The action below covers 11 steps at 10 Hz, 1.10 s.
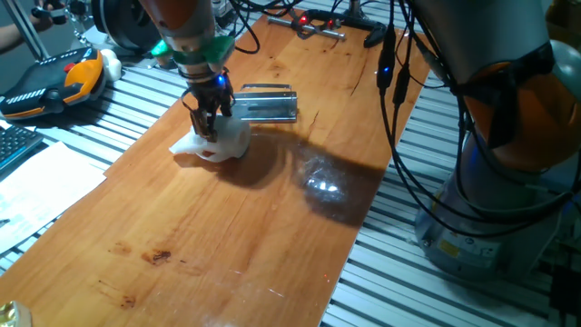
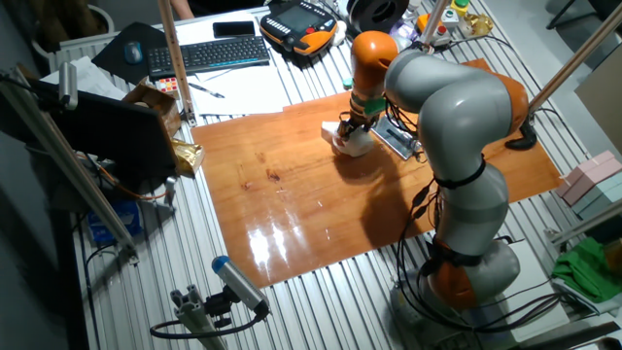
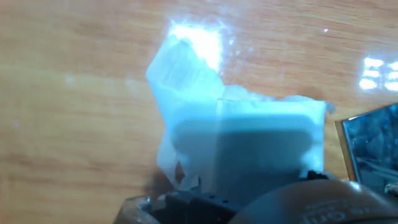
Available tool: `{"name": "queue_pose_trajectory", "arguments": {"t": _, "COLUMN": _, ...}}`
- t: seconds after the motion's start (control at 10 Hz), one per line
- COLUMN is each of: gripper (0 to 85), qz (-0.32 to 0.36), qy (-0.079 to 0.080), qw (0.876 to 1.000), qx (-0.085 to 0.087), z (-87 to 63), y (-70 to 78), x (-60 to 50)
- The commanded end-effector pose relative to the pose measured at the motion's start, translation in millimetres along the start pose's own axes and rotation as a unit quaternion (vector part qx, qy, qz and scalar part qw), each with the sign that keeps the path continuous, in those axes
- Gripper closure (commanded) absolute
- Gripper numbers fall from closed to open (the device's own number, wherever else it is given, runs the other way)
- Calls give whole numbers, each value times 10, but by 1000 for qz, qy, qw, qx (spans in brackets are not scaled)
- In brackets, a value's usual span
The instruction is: Put the toilet paper on its holder
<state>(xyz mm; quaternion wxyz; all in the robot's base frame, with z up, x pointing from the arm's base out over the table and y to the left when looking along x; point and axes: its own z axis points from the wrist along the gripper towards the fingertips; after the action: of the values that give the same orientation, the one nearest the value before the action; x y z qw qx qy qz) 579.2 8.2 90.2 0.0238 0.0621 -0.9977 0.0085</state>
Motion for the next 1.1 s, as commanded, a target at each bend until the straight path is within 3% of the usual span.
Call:
{"name": "queue_pose_trajectory", "arguments": {"t": 0.0, "gripper": 0, "qz": 1, "qy": 4, "qw": 1000, "qx": -5, "z": -40, "y": -53, "x": -25}}
{"name": "queue_pose_trajectory", "arguments": {"t": 0.3, "gripper": 0, "qz": 14, "qy": -2, "qw": 1000, "qx": 0, "z": -49, "y": -76, "x": -55}}
{"name": "queue_pose_trajectory", "arguments": {"t": 0.7, "gripper": 0, "qz": 21, "qy": -27, "qw": 999, "qx": 3, "z": 114, "y": -49, "x": -69}}
{"name": "queue_pose_trajectory", "arguments": {"t": 1.0, "gripper": 0, "qz": 24, "qy": -28, "qw": 999, "qx": -1, "z": 172, "y": -46, "x": -67}}
